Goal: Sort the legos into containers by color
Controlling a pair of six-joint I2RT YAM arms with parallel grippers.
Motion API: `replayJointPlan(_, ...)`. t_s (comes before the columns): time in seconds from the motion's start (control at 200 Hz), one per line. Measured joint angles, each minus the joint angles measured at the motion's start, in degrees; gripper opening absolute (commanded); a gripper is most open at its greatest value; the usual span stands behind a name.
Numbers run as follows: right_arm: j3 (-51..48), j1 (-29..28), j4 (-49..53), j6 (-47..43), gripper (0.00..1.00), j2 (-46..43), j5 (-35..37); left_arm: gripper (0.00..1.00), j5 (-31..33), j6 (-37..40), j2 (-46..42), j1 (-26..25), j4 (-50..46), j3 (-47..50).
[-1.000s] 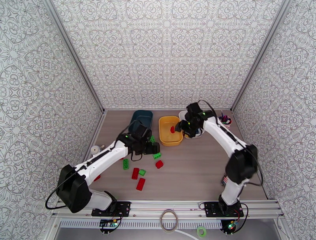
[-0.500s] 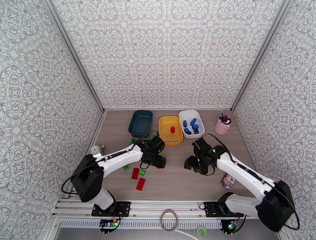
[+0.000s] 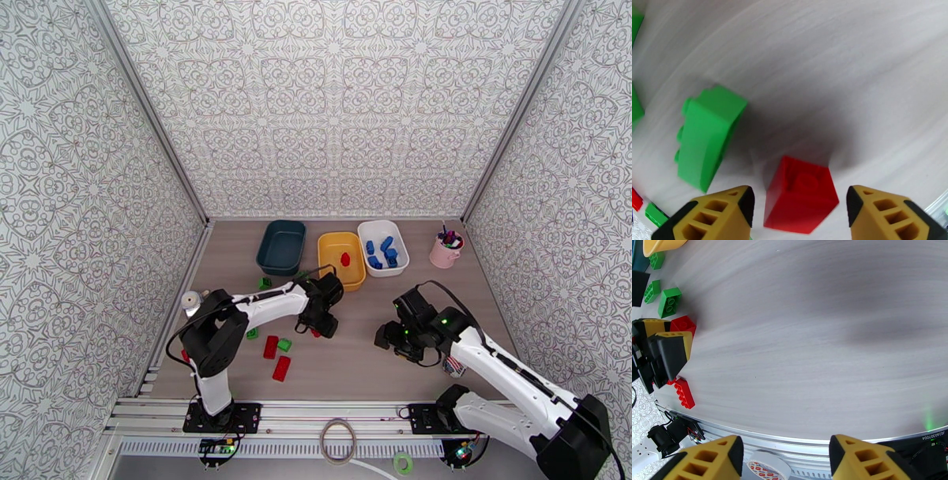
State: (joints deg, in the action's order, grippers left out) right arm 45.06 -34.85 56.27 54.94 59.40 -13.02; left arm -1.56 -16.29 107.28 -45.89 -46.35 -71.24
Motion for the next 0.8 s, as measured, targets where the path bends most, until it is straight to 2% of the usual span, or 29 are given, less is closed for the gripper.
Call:
replayJointPlan(0.375,0.00,0.00,-0.81,0.13,0.61,3.26,-0.07,0.44,0.17,-0.35,0.55,-2.29,-0.33,-0.33)
replayJointPlan(0.53,0.02,0.00,-2.36,-0.26,0.60,5.95,-0.11,0.33,0.17,-1.77,0.52,-3.04,-0.61,-0.48)
replayJointPlan(0.8,0.15,0.02,-6.54,-0.28,0.60,9.07,-1.70,0.31,-1.81,-5.70,-1.95,-1.95,-0.48,-0.55)
